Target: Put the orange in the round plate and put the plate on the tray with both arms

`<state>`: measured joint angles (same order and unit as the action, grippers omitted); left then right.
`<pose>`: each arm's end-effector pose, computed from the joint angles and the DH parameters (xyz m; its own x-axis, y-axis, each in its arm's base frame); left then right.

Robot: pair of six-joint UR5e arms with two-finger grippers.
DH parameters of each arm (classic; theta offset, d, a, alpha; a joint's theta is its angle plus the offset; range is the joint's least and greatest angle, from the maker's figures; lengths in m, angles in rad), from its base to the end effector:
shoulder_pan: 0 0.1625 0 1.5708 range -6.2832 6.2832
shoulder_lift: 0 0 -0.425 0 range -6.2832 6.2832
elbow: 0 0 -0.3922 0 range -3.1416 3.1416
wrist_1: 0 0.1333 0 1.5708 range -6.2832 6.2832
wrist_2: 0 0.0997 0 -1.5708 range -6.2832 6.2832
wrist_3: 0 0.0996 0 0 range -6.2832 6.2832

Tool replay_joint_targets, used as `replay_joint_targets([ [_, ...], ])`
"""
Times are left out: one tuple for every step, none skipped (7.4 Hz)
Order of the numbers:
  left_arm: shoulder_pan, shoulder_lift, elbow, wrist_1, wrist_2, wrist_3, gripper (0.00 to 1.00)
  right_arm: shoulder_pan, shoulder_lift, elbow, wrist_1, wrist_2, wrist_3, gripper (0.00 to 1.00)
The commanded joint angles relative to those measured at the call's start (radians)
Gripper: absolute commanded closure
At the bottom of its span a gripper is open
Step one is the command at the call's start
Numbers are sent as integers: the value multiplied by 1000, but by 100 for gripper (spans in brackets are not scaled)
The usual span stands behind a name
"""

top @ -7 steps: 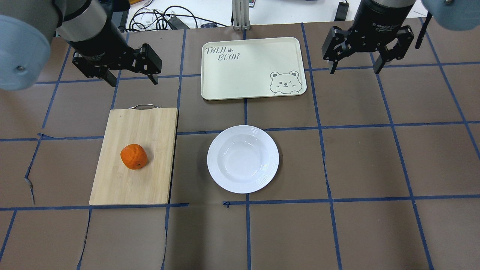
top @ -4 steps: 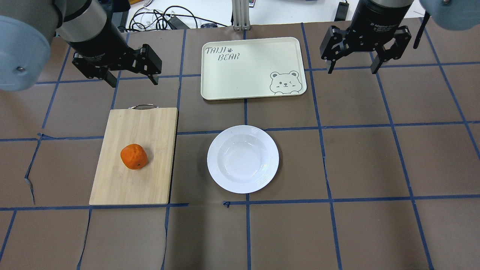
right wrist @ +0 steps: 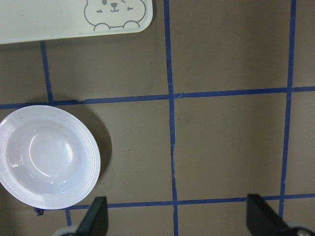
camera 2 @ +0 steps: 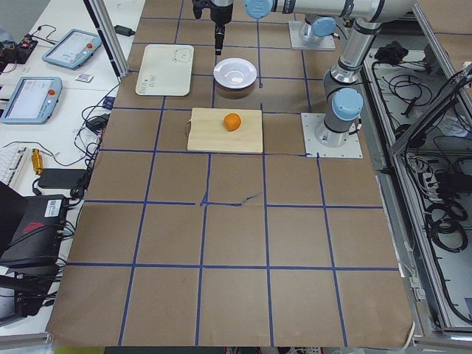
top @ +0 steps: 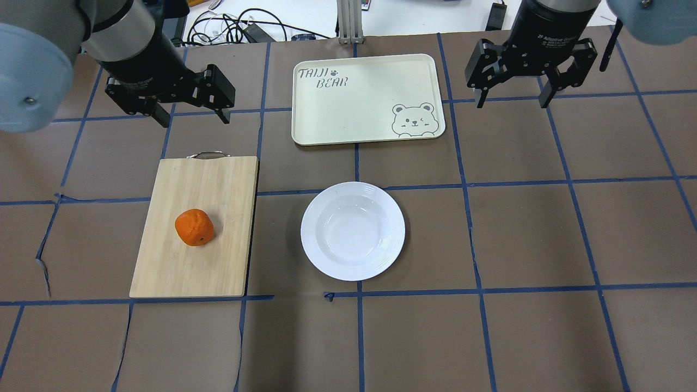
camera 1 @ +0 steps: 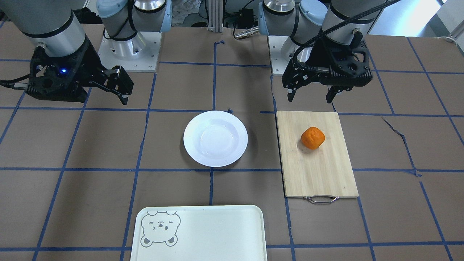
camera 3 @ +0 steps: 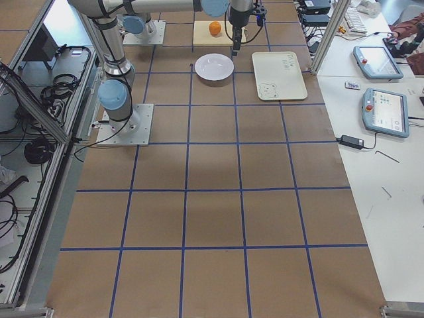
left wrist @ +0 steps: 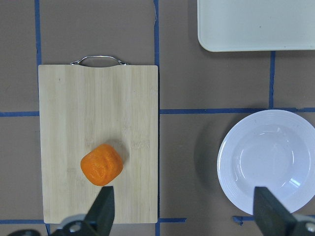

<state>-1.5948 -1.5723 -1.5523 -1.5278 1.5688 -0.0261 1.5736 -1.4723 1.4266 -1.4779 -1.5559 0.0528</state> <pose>-0.1454 -0.4949 0.5007 -1.0000 -0.0019 0.0036 -0.0021 0.9982 -0.0599 0.1363 -0.5281 0.4992 -0.9986 0.0506 -0.0124 0.0500 0.9976 0.0479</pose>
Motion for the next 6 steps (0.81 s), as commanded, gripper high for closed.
replay_joint_targets([
  [1, 0, 0, 0, 0, 0, 0, -3, 0, 0, 4, -4, -4, 0],
  [1, 0, 0, 0, 0, 0, 0, -3, 0, 2, 4, -7, -1, 0],
  [1, 0, 0, 0, 2, 0, 0, -3, -2, 0, 4, -6, 1, 0],
  [1, 0, 0, -2, 4, 0, 0, -1, 1, 2, 4, -6, 1, 0],
  [1, 6, -2, -8, 7, 0, 0, -3, 0, 0, -1, -7, 1, 0],
  [3, 20, -6, -52, 14, 5, 0, -3, 0, 2, 4, -9, 1, 0],
])
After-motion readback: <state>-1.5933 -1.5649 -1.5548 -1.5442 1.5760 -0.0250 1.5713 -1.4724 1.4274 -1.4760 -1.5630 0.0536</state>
